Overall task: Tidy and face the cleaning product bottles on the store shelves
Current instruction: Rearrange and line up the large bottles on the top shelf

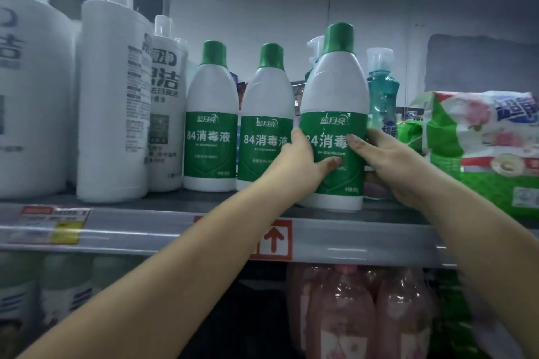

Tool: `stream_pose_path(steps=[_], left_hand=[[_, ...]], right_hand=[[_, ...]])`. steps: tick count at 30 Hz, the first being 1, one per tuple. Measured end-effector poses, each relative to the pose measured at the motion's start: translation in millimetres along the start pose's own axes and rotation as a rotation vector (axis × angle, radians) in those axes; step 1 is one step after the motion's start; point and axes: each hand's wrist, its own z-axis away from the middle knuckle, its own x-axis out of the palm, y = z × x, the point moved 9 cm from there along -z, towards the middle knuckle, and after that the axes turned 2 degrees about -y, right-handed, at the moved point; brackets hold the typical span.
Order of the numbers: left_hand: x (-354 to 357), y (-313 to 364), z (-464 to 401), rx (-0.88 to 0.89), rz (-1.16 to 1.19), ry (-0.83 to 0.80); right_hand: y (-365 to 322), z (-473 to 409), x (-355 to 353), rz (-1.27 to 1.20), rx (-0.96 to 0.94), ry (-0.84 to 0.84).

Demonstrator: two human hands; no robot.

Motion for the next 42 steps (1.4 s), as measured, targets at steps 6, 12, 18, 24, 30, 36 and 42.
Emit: stream_pose_path(steps=[6,12,18,24,30,36,42], left_hand=[[-40,-25,13,-0.040,-0.048,0.041],[-99,-54,34,-0.079,-0.091,0.135],[-142,-77,51,-0.076,-0.107,0.239],[-140,-83,58,-0.076,-0.279,0.302],[-137,-85,57,-0.060,-0.290,0.264],[-132,-81,58,0.010,-0.302,0.222],[-134,-80,59,0.015,-0.311,0.249]], right_hand=[[-6,-5,43,0.077,-0.017,-0.197],[-16,-18,112,0.241,-0.018,-0.345],[-26,-29,157,0.354,-0.153,-0.280],[-28,-28,164,0.393,-0.204,-0.223],[-31,-25,164,0.411,-0.241,-0.183],[-23,-24,158,0.220,-0.134,-0.194],[-27,-24,157,0.276,-0.165,-0.166]])
